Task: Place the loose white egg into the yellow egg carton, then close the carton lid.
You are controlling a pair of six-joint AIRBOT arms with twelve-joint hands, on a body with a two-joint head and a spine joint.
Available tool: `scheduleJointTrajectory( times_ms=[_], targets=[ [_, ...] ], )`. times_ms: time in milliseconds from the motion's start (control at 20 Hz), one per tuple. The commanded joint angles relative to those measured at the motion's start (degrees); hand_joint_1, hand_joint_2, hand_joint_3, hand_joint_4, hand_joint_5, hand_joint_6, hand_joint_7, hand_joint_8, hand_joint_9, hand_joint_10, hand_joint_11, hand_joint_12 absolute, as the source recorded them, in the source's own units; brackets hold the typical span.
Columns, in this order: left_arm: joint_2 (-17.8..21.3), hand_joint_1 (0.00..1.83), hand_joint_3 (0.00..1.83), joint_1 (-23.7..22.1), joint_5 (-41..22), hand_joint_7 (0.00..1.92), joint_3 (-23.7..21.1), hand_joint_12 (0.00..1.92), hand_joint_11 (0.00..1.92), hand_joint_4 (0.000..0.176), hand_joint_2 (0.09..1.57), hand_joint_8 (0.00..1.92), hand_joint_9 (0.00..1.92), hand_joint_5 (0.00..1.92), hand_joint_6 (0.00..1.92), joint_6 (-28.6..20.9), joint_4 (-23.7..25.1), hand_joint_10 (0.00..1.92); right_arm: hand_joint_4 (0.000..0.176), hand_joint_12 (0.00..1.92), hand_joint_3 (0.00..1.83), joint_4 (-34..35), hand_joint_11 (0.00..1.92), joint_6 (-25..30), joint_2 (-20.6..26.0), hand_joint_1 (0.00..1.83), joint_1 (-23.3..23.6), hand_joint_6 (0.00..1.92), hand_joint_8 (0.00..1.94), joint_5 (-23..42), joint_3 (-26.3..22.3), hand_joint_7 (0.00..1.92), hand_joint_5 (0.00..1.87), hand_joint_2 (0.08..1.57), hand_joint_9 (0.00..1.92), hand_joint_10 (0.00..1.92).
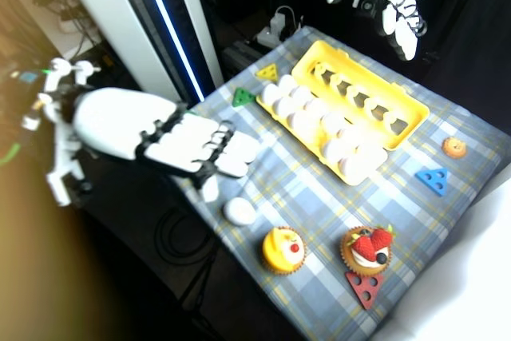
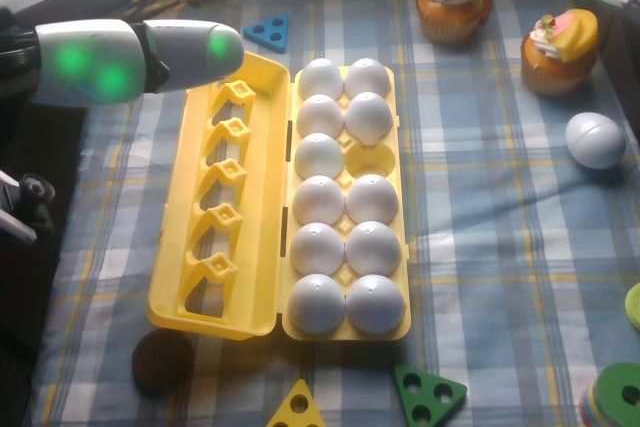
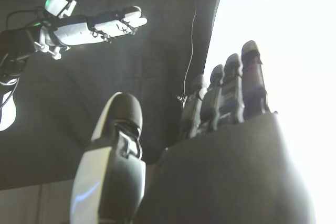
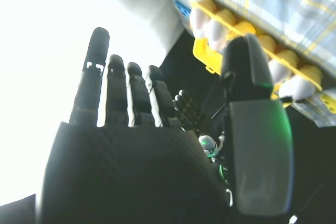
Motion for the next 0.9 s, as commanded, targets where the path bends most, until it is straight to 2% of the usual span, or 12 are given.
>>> scheduleJointTrajectory(
  times_ms=[0,50,150,200,300,350,400,550,600,700,800,850],
  targets=[
    [-0.2,0.30,0.00,-0.5,-6.6,0.00,-0.1,0.45,0.00,0.043,1.32,0.00,0.01,0.05,0.00,-0.4,-2.1,0.00,0.000,1.47,0.00,0.1,0.00,-0.4,0.0,0.98,0.2,0.02,0.01,6.1,0.3,0.04,0.05,1.10,0.06,0.10],
    [-0.2,0.29,0.00,-0.4,-6.6,0.01,-0.1,0.51,0.00,0.050,1.32,0.00,0.03,0.05,0.00,-0.3,-2.2,0.01,0.000,0.85,0.00,0.2,0.00,-0.4,-0.7,0.91,0.2,0.01,0.00,4.7,0.9,0.03,0.04,1.16,0.05,0.07],
    [-0.2,0.31,0.00,-0.2,-6.7,0.03,-0.1,0.51,0.00,0.055,1.32,0.01,0.05,0.07,0.01,-0.3,-2.4,0.01,0.000,0.89,0.00,0.2,0.00,-0.4,-2.0,1.03,0.2,0.02,0.01,1.3,2.5,0.10,0.11,1.16,0.12,0.09],
    [-0.2,0.33,0.00,-0.2,-6.8,0.04,-0.1,0.57,0.00,0.045,1.32,0.00,0.06,0.08,0.01,-0.3,-2.4,0.01,0.000,1.05,0.00,0.2,0.00,-0.4,-2.4,1.06,0.2,0.04,0.02,0.2,2.9,0.16,0.16,1.17,0.17,0.11],
    [-0.3,0.34,0.00,-0.2,-6.9,0.05,-0.1,0.58,0.00,0.037,1.32,0.01,0.07,0.10,0.01,-0.3,-2.5,0.01,0.000,1.16,0.00,0.2,0.00,-0.5,-4.2,1.08,0.2,0.05,0.02,-3.8,5.0,0.20,0.20,1.16,0.20,0.13],
    [-0.3,0.30,0.00,-0.2,-6.9,0.02,-0.1,0.45,0.00,0.035,1.34,0.00,0.05,0.06,0.00,-0.3,-2.6,0.00,0.000,1.18,0.01,0.2,0.00,-0.6,-5.4,1.08,0.2,0.08,0.04,-5.6,6.1,0.27,0.28,1.18,0.23,0.13],
    [-0.4,0.29,0.00,-0.1,-6.9,0.02,-0.1,0.51,0.00,0.036,1.35,0.00,0.06,0.06,0.00,-0.2,-2.7,0.00,0.000,1.16,0.01,0.4,0.00,-1.2,-6.6,1.06,0.2,0.09,0.03,-7.4,7.1,0.28,0.29,1.19,0.23,0.12],
    [-0.5,0.24,0.00,-0.1,-7.0,0.00,0.0,0.33,0.00,0.038,1.36,0.00,0.03,0.04,0.00,-0.2,-2.8,0.00,0.000,1.25,0.01,4.8,0.00,-10.9,-8.7,1.04,1.8,0.10,0.02,-10.5,7.5,0.30,0.29,1.22,0.23,0.13],
    [-0.5,0.22,0.00,0.0,-7.2,0.01,0.0,0.47,0.00,0.036,1.36,0.00,0.06,0.05,0.00,-0.1,-3.0,0.01,0.000,1.48,0.00,6.6,0.00,-15.7,-9.9,1.04,3.0,0.37,0.00,-11.8,7.6,0.33,0.18,1.20,0.15,0.42],
    [-0.5,0.21,0.00,0.0,-7.3,0.00,0.0,0.49,0.00,0.046,1.36,0.00,0.05,0.04,0.00,-0.1,-3.1,0.01,0.000,1.48,0.00,8.1,0.00,-19.3,-11.4,1.06,4.3,0.60,0.00,-13.3,8.3,0.31,0.09,1.18,0.04,0.65],
    [-0.5,0.21,0.00,0.1,-7.4,0.01,-0.1,0.49,0.00,0.046,1.36,0.01,0.06,0.05,0.01,-0.1,-3.1,0.01,0.000,1.47,0.00,8.2,0.00,-19.7,-12.3,1.06,4.8,0.62,0.00,-14.1,9.0,0.30,0.06,1.18,0.01,0.67],
    [-0.5,0.24,0.00,0.1,-7.5,0.02,-0.1,0.55,0.00,0.044,1.36,0.00,0.06,0.06,0.00,-0.1,-3.1,0.00,0.000,1.27,0.01,8.2,0.00,-19.7,-12.7,0.97,5.3,0.59,0.00,-14.4,9.4,0.27,0.05,1.20,0.00,0.57]
  ],
)
